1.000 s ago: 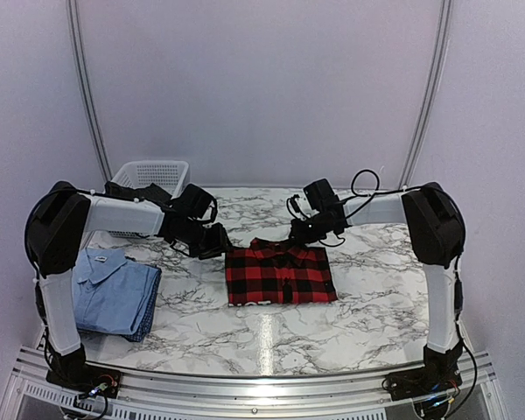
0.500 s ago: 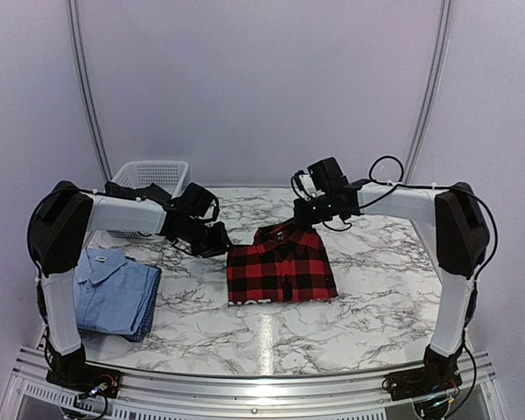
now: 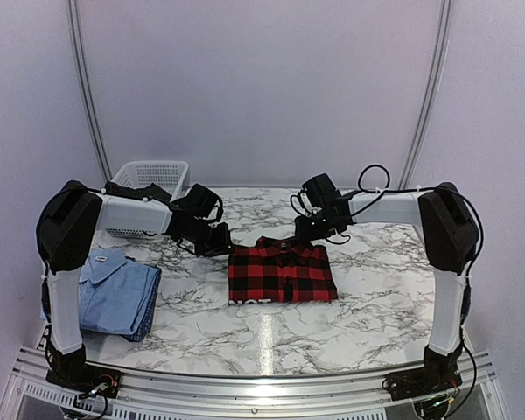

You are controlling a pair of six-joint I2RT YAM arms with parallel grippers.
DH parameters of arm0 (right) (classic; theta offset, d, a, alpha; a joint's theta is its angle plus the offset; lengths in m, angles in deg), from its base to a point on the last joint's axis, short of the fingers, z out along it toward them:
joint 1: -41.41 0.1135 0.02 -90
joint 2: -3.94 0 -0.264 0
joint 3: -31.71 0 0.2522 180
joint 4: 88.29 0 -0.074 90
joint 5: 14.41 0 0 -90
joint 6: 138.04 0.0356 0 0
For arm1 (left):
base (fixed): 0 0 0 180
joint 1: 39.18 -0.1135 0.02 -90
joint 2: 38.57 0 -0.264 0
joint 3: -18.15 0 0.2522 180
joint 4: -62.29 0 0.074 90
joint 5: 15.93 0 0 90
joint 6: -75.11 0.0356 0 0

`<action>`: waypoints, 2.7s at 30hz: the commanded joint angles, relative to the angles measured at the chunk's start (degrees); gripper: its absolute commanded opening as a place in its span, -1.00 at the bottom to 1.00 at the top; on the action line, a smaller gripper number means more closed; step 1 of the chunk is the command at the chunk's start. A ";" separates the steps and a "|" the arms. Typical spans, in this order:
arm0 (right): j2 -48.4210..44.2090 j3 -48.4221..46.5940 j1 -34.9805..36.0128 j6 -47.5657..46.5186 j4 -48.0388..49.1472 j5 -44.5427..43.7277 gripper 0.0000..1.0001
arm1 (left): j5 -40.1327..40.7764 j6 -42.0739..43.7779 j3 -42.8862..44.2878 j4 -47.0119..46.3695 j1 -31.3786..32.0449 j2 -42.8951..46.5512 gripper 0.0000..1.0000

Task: Fold and stack the long sleeve shirts
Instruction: Adjust the square-folded shirt at the center of the board, then move the square-folded shirt to the center of the board.

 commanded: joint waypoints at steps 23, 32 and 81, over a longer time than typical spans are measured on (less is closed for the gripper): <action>-10.07 17.51 10.88 6.91 6.98 -0.06 0.19 | 0.50 1.59 5.17 2.47 -0.26 -5.07 -0.81; -9.85 17.69 11.89 6.74 5.09 -4.36 0.47 | 2.15 2.77 6.93 4.89 -0.59 -4.33 -0.55; 13.80 -8.68 4.50 -5.01 3.13 -6.59 0.69 | 11.65 1.92 -23.49 11.69 -1.06 35.23 0.48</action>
